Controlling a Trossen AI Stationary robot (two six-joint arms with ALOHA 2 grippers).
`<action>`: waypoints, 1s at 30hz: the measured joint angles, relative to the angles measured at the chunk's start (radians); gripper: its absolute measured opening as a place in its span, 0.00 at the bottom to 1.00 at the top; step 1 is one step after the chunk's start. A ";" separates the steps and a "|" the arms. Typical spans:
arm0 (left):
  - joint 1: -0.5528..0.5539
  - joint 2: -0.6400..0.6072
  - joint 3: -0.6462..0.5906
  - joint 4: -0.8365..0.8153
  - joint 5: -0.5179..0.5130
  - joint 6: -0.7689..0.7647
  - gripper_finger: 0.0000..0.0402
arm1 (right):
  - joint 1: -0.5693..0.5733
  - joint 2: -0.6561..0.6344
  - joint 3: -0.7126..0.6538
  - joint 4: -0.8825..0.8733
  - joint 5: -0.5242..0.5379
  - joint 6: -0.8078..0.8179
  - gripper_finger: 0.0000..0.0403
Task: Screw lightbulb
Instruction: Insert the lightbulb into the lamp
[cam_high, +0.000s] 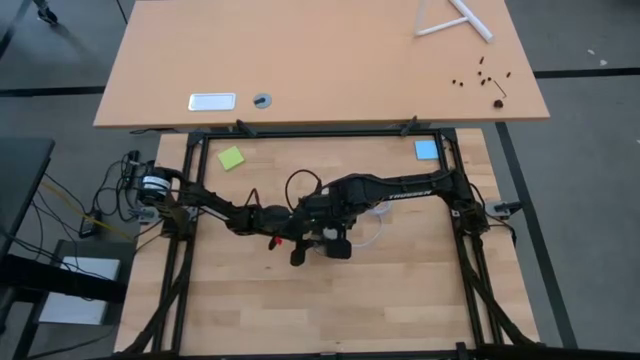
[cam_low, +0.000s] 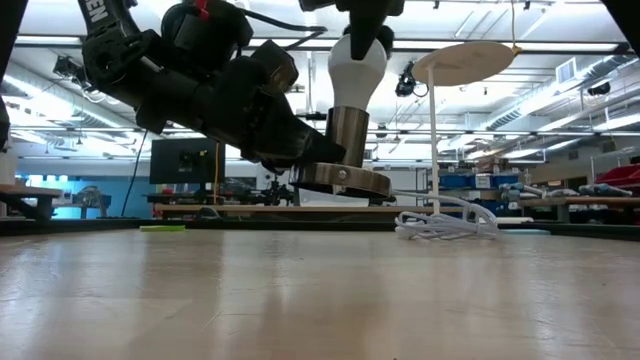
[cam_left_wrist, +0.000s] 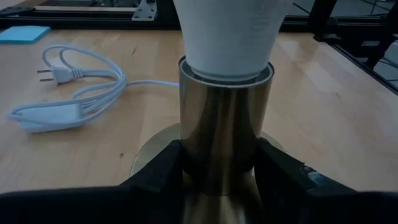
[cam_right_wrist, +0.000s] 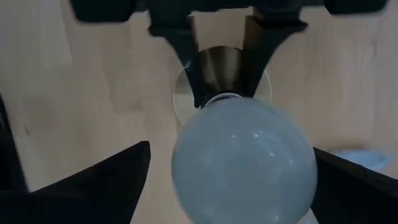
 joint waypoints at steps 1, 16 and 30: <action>0.000 0.000 0.000 0.000 0.000 0.000 0.40 | 0.000 0.000 0.000 0.002 0.000 -0.047 0.96; 0.000 0.000 0.000 -0.003 0.001 0.001 0.40 | 0.022 0.000 0.000 0.036 0.131 -0.591 0.93; 0.000 0.000 0.000 -0.004 0.002 0.002 0.40 | 0.045 0.000 0.000 0.041 0.131 -0.757 0.92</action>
